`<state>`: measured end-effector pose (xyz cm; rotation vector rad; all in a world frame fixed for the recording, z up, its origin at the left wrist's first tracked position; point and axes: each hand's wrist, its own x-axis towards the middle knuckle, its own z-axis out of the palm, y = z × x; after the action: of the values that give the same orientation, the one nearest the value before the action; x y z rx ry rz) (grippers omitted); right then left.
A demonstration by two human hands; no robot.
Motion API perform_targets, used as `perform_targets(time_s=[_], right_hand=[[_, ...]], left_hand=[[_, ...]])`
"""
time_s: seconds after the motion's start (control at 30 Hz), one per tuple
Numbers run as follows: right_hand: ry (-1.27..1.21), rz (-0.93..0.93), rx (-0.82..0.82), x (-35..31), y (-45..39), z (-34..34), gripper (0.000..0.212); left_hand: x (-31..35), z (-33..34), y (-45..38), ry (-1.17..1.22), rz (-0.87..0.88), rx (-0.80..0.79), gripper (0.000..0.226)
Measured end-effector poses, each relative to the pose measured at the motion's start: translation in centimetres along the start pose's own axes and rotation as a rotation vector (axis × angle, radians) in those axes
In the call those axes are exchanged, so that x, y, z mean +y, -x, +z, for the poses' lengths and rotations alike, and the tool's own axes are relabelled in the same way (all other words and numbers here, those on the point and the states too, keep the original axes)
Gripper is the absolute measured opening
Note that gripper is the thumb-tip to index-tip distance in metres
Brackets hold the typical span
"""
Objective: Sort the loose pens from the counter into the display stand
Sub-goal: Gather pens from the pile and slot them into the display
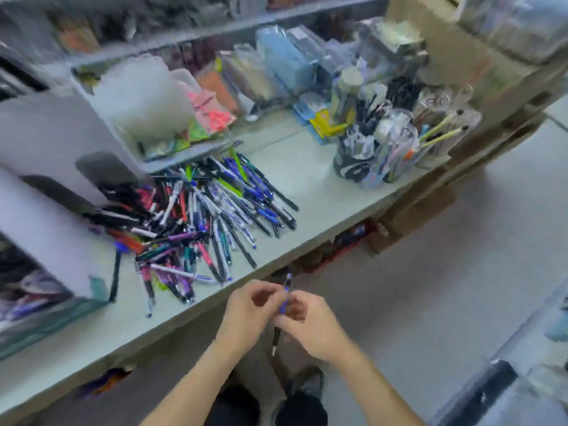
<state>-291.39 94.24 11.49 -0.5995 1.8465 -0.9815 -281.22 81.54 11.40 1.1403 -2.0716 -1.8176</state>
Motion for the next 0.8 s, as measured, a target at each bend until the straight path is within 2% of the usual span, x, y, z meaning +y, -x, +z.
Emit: perform_targets(time_s=[0.07, 0.1, 0.17, 0.2, 0.27, 0.33, 0.37, 0.5, 0.57, 0.63, 0.8], right_hand=[[0.019, 0.006, 0.054, -2.2, -2.3, 0.7, 0.036], [0.096, -0.018, 0.098, -3.1, -3.8, 0.5, 0.034], [0.268, -0.048, 0.185, -4.6, -7.8, -0.5, 0.020], [0.310, -0.047, 0.236, -5.4, -10.2, -1.2, 0.012], [0.350, -0.003, 0.291, -6.7, -15.1, -2.7, 0.010], [0.447, 0.028, 0.269, -8.0, -19.1, -3.9, 0.017], [0.506, 0.026, 0.246, -8.7, -20.9, -4.3, 0.027], [0.709, -0.014, 0.139, -11.4, -27.3, -4.7, 0.091], [0.770, -0.023, 0.059, -11.6, -29.8, -4.0, 0.106], [0.799, -0.054, 0.017, -11.2, -31.3, -3.2, 0.103], [0.722, -0.156, 0.053, -10.0, -32.5, -2.7, 0.072]], left_hand=[[-1.3, -3.4, -2.1, -0.176, 0.070, 0.189, 0.018], [-2.4, -5.2, -3.3, -0.310, 0.076, 0.328, 0.027], [-4.7, -8.4, -5.6, -0.519, 0.011, 0.539, 0.038], [-5.3, -9.5, -6.5, -0.564, -0.036, 0.572, 0.041], [-5.5, -10.4, -8.1, -0.601, -0.108, 0.579, 0.047], [-5.0, -10.6, -9.7, -0.625, -0.141, 0.613, 0.053], [-4.5, -10.7, -10.5, -0.632, -0.147, 0.630, 0.056], [-3.0, -11.0, -14.0, -0.661, -0.173, 0.731, 0.068], [-2.7, -11.2, -15.4, -0.695, -0.221, 0.739, 0.074], [-2.9, -11.3, -16.4, -0.696, -0.258, 0.703, 0.079], [-3.4, -11.1, -17.8, -0.584, -0.289, 0.724, 0.071]])
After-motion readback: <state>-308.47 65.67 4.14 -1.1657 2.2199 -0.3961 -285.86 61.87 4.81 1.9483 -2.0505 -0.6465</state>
